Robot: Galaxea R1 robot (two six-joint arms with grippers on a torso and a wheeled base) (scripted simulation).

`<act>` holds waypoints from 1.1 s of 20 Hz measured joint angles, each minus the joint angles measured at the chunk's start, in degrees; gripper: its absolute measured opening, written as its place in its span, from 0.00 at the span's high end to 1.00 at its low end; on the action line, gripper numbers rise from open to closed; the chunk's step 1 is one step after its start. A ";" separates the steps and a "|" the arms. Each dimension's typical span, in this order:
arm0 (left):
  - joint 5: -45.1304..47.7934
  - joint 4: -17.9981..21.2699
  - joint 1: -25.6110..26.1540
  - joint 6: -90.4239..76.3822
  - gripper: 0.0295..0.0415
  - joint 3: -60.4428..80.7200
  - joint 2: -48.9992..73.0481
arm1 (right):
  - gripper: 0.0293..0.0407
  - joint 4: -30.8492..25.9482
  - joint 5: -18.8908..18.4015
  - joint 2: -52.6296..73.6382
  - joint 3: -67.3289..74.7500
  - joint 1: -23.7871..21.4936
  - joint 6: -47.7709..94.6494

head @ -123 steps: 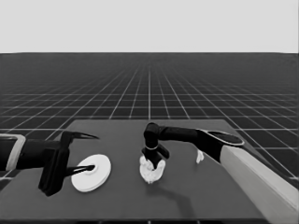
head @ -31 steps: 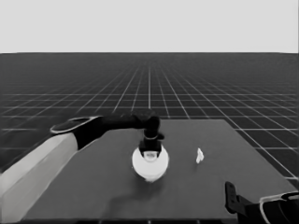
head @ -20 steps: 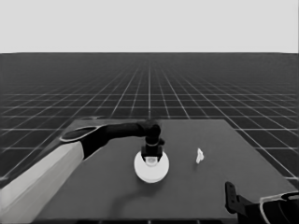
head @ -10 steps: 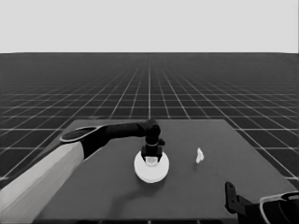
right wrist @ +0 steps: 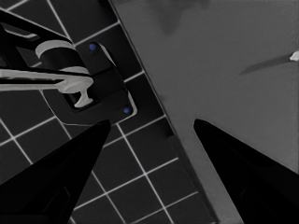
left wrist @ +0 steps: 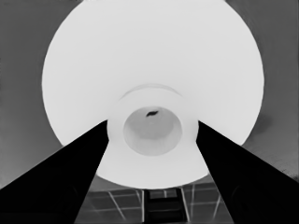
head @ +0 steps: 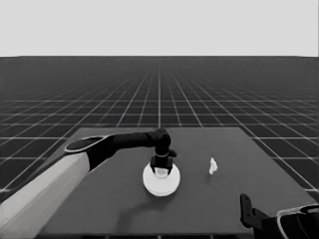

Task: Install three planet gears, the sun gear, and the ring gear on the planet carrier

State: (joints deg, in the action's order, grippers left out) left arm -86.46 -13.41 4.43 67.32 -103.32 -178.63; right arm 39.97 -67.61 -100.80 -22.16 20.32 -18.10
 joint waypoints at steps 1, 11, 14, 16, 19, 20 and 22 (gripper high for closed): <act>0.00 0.00 0.01 -0.50 0.56 0.00 0.00 | 0.19 0.00 0.00 0.00 0.00 0.00 0.00; -0.01 0.01 0.07 -5.50 0.56 0.00 0.00 | 0.19 0.00 0.00 0.00 0.00 0.00 0.00; 0.01 0.00 0.12 -7.00 0.56 0.00 0.00 | 0.19 0.00 0.00 0.00 0.00 0.00 0.00; 0.00 0.00 0.12 -8.00 0.56 0.00 0.00 | 0.19 0.00 0.00 0.00 0.00 0.00 0.00; 0.01 0.00 0.13 -9.50 0.56 0.00 0.00 | 0.19 0.00 0.00 0.00 0.00 0.00 0.00; 0.01 0.00 0.13 -10.00 0.56 0.00 0.00 | 0.19 0.00 0.00 0.00 0.00 0.00 0.00; 0.01 0.00 0.14 -11.00 0.56 0.00 0.01 | 0.19 0.00 0.00 0.00 0.00 0.00 0.00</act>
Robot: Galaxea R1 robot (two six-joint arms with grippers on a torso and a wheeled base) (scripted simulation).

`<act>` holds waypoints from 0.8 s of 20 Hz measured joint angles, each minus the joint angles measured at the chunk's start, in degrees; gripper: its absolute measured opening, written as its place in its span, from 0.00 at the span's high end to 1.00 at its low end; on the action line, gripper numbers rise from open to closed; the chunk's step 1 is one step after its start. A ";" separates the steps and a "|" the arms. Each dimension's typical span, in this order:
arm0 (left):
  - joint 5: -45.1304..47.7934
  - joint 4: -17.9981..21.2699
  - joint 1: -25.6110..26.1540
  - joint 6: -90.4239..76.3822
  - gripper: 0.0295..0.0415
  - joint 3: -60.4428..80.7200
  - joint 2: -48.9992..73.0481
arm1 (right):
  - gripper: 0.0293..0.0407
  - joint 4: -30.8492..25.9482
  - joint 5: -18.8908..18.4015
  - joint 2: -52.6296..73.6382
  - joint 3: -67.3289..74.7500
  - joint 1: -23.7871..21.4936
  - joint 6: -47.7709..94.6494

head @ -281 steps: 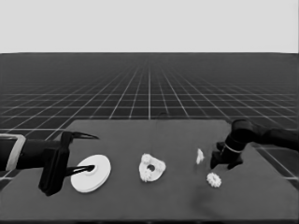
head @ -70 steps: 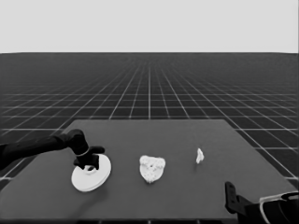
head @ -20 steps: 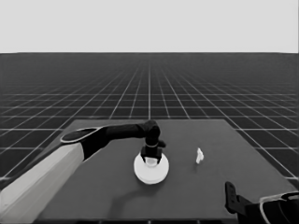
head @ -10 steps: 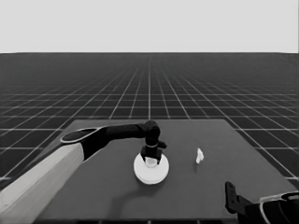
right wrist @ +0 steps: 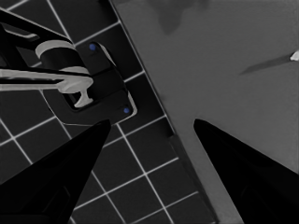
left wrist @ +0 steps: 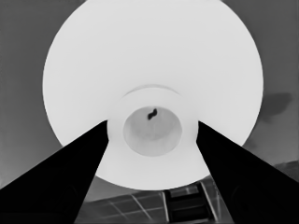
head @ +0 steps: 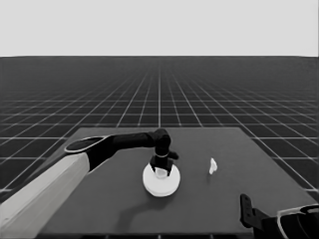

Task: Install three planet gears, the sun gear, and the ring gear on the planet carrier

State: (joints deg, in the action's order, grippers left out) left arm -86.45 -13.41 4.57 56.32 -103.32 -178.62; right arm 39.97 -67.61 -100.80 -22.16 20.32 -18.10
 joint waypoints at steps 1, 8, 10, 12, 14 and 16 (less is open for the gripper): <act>0.00 0.00 0.00 -0.50 0.56 0.00 0.00 | 0.19 0.00 0.00 0.00 0.00 0.00 0.00; 0.00 0.00 -0.01 -4.00 0.56 -0.01 0.01 | 0.19 0.00 0.00 0.00 0.00 0.00 0.00; 0.00 0.00 -0.01 -5.00 0.56 0.00 0.00 | 0.19 0.00 0.00 0.00 0.00 0.00 0.00; 0.00 0.00 -0.02 -6.00 0.56 0.00 0.00 | 0.19 0.00 0.00 0.00 0.00 0.00 0.00; 0.00 0.00 -0.03 -7.00 0.56 0.00 0.00 | 0.19 0.00 0.00 0.00 0.00 0.00 0.00; -0.01 0.00 -0.02 -8.00 0.56 0.00 0.00 | 0.19 0.00 0.00 0.00 0.00 0.00 0.00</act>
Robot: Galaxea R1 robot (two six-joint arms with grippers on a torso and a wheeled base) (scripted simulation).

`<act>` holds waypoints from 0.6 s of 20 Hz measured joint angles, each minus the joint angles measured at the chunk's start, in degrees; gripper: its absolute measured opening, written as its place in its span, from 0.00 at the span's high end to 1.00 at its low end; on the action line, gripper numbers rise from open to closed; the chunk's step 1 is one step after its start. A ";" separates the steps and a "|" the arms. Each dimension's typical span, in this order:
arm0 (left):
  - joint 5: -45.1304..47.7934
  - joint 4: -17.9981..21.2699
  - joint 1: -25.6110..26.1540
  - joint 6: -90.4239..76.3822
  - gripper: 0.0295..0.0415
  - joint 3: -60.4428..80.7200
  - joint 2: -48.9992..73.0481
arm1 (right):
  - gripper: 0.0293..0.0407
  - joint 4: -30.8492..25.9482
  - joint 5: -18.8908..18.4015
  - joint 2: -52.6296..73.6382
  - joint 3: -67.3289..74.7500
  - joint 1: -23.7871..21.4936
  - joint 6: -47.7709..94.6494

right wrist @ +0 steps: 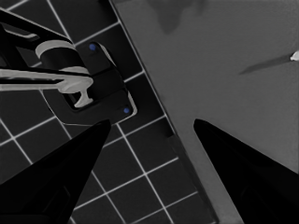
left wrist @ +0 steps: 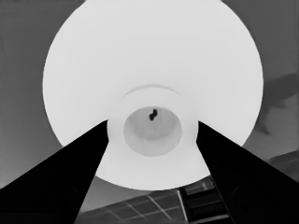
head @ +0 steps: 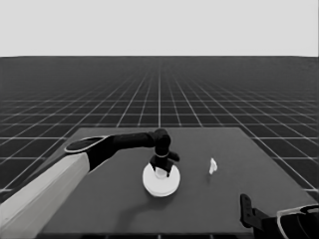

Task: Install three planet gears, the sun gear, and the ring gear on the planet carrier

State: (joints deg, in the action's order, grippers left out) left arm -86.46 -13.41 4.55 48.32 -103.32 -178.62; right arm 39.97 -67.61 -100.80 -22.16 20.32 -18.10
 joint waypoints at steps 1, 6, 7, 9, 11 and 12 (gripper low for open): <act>0.00 0.00 -0.01 -0.50 0.56 0.00 -0.01 | 0.19 0.00 0.00 0.00 0.00 0.00 0.00; 0.01 0.00 -0.01 -2.47 0.28 0.00 0.00 | 0.19 0.00 0.00 0.00 0.00 0.00 0.00; 0.01 0.00 -0.02 -2.58 0.26 0.00 0.00 | 0.19 0.00 0.00 0.00 0.00 0.00 0.00; 0.02 0.00 -0.04 -2.67 0.26 0.01 -0.01 | 0.19 0.00 0.00 0.00 0.00 0.00 0.00; 0.02 0.00 -0.04 -2.71 0.25 0.01 -0.01 | 0.19 0.00 0.00 0.00 0.00 0.00 0.00; 0.02 0.00 -0.04 -2.71 0.25 0.01 -0.01 | 0.19 0.00 0.00 0.00 0.00 0.00 0.00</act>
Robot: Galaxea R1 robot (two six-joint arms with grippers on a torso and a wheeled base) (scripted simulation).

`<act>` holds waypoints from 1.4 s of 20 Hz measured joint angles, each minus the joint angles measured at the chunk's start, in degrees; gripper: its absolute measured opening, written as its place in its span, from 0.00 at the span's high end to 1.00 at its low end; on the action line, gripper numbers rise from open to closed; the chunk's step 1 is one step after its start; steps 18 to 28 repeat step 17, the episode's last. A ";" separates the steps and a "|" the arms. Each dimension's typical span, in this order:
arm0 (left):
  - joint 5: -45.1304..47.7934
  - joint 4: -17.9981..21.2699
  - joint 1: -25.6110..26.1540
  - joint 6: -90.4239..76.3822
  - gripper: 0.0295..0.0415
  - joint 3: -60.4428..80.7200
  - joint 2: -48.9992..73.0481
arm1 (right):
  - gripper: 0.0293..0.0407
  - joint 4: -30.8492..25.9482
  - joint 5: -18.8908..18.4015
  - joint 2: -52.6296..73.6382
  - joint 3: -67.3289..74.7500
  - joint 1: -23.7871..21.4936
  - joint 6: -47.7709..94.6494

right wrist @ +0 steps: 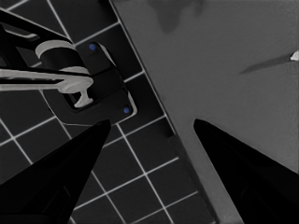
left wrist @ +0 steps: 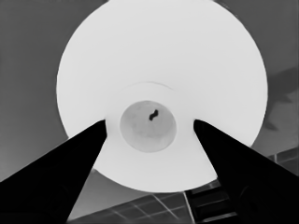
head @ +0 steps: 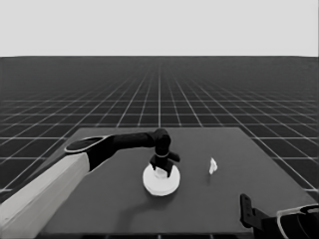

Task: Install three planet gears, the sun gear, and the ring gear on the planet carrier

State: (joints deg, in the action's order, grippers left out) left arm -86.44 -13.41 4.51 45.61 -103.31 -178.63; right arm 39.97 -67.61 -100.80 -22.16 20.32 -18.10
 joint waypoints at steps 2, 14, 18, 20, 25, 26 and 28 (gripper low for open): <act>0.00 0.00 0.00 -0.01 0.25 0.00 0.00 | 0.19 0.00 0.00 0.00 0.00 0.00 0.00; 30.40 -1.01 -16.52 -23.11 0.01 49.83 39.11 | 0.13 -33.35 -13.34 -20.32 -30.80 -25.66 -27.66; 44.15 -3.68 -22.59 -57.03 0.23 73.30 70.74 | 0.19 -36.41 -18.52 -33.39 -57.75 -27.31 -31.63; 44.15 -3.68 -22.59 -57.03 0.23 73.30 70.74 | 0.19 -36.41 -18.52 -33.39 -57.75 -27.31 -31.63; 44.15 -3.68 -22.59 -57.03 0.23 73.30 70.74 | 0.19 -36.41 -18.52 -33.39 -57.75 -27.31 -31.63; 44.15 -3.68 -22.59 -57.03 0.23 73.30 70.74 | 0.19 -36.41 -18.52 -33.39 -57.75 -27.31 -31.63; 44.15 -3.68 -22.59 -57.03 0.23 73.30 70.74 | 0.19 -36.41 -18.52 -33.39 -57.75 -27.31 -31.63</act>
